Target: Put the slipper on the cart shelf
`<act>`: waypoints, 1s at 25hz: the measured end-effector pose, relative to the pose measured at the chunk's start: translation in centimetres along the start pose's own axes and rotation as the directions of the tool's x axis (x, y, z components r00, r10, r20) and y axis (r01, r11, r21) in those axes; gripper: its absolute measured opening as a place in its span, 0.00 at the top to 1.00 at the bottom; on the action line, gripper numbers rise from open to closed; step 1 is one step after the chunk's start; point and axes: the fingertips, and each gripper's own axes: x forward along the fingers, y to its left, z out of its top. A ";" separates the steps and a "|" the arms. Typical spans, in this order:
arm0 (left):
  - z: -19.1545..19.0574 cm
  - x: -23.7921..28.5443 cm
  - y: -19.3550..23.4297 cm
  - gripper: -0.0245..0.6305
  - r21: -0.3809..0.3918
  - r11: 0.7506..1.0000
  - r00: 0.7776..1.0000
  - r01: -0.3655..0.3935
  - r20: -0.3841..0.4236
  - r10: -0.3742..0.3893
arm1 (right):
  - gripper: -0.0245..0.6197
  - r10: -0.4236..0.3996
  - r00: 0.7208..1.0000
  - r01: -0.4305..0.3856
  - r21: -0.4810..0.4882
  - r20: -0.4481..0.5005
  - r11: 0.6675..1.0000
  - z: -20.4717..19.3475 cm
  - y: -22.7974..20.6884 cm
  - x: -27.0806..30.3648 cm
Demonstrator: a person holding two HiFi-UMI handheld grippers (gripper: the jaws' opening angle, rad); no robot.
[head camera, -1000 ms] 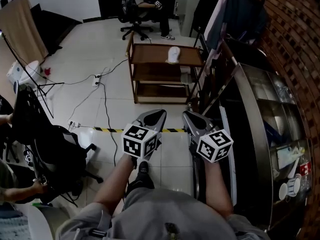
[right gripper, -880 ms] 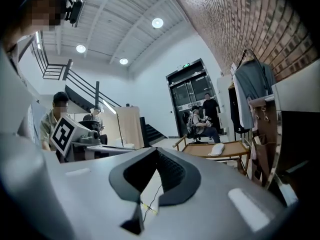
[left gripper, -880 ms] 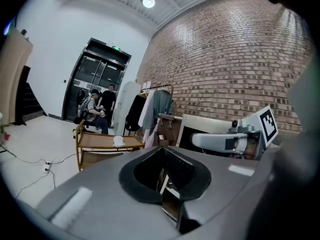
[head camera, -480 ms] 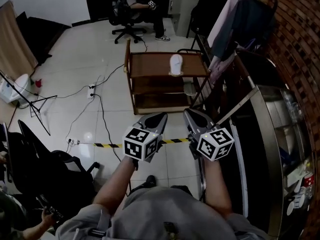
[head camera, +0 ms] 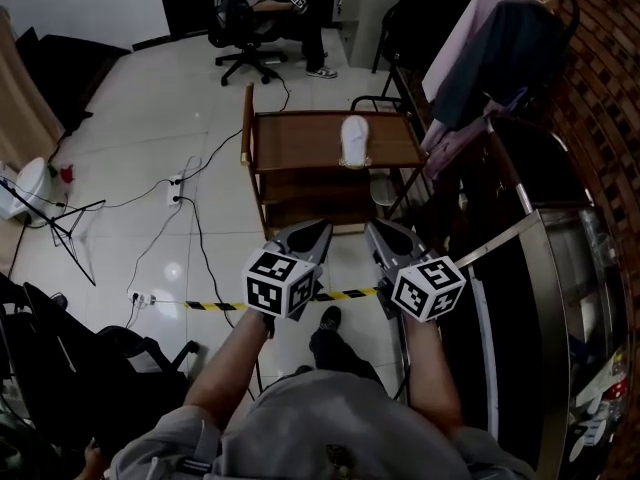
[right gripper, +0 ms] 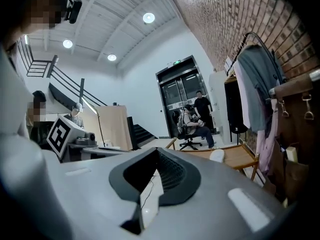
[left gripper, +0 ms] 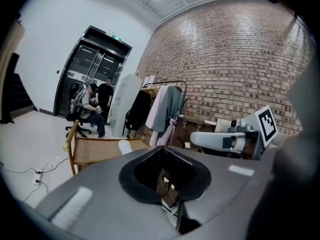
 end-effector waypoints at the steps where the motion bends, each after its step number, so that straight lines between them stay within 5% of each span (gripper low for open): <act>1: 0.3 0.9 0.7 0.95 0.002 1.000 1.000 -0.003 0.000 0.003 | 0.96 0.001 1.000 -0.001 0.001 0.001 1.000 0.2 -0.8 0.8; 18: 3.0 16.6 11.7 0.95 -0.001 0.996 0.991 -0.084 -0.102 0.084 | 0.96 -0.046 0.992 0.047 0.002 -0.114 0.999 -0.2 -17.4 15.8; 25: 3.2 21.3 16.5 0.95 0.004 0.999 0.991 -0.051 -0.127 0.051 | 0.96 -0.154 0.972 0.158 0.005 -0.175 0.987 -2.1 -21.6 20.2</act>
